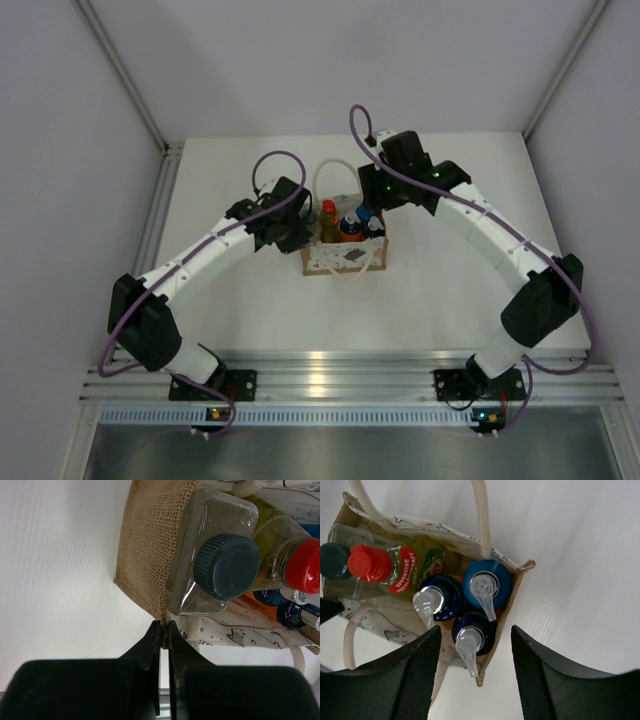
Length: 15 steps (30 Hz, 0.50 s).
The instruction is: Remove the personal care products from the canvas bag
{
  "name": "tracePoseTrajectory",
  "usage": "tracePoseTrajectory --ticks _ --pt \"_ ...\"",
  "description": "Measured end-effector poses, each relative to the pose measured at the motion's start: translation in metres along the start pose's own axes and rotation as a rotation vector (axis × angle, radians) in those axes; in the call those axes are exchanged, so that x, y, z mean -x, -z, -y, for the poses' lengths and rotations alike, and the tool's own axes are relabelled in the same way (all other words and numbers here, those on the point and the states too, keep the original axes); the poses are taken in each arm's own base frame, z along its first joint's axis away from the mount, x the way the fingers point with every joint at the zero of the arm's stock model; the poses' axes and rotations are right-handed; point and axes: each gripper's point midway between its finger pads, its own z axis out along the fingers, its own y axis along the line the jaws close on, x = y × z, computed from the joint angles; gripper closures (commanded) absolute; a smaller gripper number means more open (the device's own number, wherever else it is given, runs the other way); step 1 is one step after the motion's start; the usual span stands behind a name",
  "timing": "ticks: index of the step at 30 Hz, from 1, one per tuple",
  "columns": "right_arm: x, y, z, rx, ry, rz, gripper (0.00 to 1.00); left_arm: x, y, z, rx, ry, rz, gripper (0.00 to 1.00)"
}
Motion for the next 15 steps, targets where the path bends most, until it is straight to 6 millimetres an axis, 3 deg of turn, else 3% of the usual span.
tracePoseTrajectory --ticks 7,14,15 --pt "0.013 -0.029 -0.001 -0.031 0.060 -0.017 0.53 0.000 0.000 0.000 -0.003 -0.017 0.001 1.00" --pt "0.012 -0.050 0.006 -0.069 0.096 -0.051 0.62 0.000 0.000 0.000 -0.003 -0.024 0.001 1.00" --pt "0.011 -0.051 0.006 -0.072 0.097 -0.055 0.69 0.000 0.000 0.000 -0.003 -0.024 0.001 1.00"
